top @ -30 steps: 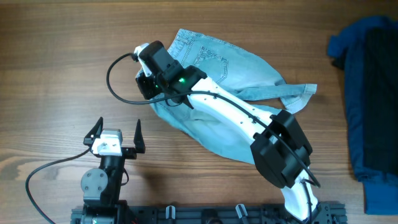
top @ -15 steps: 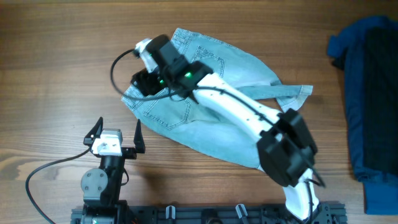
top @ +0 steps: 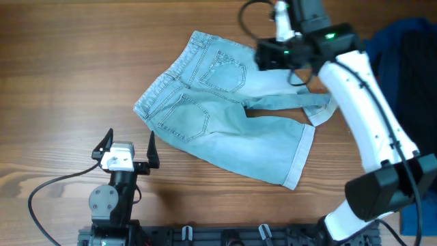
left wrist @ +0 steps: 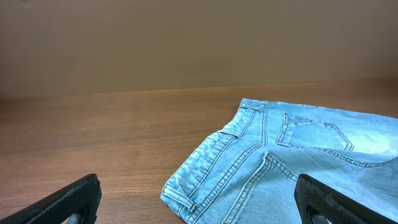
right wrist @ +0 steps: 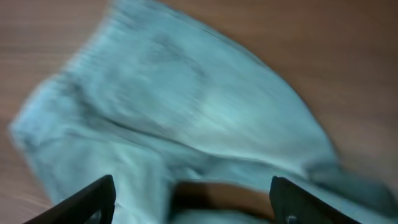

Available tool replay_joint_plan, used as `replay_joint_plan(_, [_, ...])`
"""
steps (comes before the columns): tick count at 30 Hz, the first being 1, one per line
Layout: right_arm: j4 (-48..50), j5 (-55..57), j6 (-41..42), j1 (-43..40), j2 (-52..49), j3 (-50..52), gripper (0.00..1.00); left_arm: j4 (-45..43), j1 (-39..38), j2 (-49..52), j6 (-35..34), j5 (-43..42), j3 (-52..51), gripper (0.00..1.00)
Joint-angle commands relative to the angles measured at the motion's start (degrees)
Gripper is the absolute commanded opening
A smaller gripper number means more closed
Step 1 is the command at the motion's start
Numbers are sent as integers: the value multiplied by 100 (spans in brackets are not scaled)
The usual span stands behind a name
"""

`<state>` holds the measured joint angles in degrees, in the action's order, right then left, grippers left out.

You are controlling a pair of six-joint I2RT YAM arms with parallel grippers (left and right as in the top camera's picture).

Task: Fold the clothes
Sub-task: 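Move the left gripper to the jeans' left waistband corner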

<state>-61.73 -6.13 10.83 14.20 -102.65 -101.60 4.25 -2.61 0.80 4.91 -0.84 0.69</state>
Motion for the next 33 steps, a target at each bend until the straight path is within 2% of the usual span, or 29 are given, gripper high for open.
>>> replay_joint_plan(1, [-92,61,-39,-529,-262,26,73,2,39,-42,85,-87,-35,100])
replay_joint_plan(3, [-81,59,-37,-710,-372,44,63,2,39,-42,87,-87,-35,100])
replay_joint_plan(8, [-72,59,-35,-1027,-680,179,16,2,37,-42,59,-111,-35,100])
replay_joint_plan(10, [-48,59,-35,-1067,-780,262,5,2,37,-39,-57,-133,-35,100])
replay_joint_plan(13, [-22,61,-35,-1069,-855,439,4,-24,37,-39,-404,-337,-35,100])
replay_joint_plan(16, [-50,59,-133,-1069,-857,623,4,-216,37,-39,-411,-1641,-31,100])
replay_joint_plan(18, [-149,61,-192,-1069,-857,660,4,-232,37,-39,-433,-2199,11,100])
replay_joint_plan(21, [-422,-33,-350,-1069,-857,660,4,28,39,68,-826,-2216,319,100])
replay_joint_plan(24, [-531,-334,-387,-1069,-857,660,4,413,39,431,-859,-2092,874,100])
replay_joint_plan(27, [-675,-1014,-750,-1067,-857,660,4,822,39,1154,-855,-1926,1591,100])
replay_joint_plan(28, [-776,-1217,-855,-1060,-857,660,4,1067,39,1725,-817,-1902,2063,100])
replay_joint_plan(33, [-898,-1163,-925,-1040,-857,660,4,2006,39,3836,-645,-1882,3679,100])
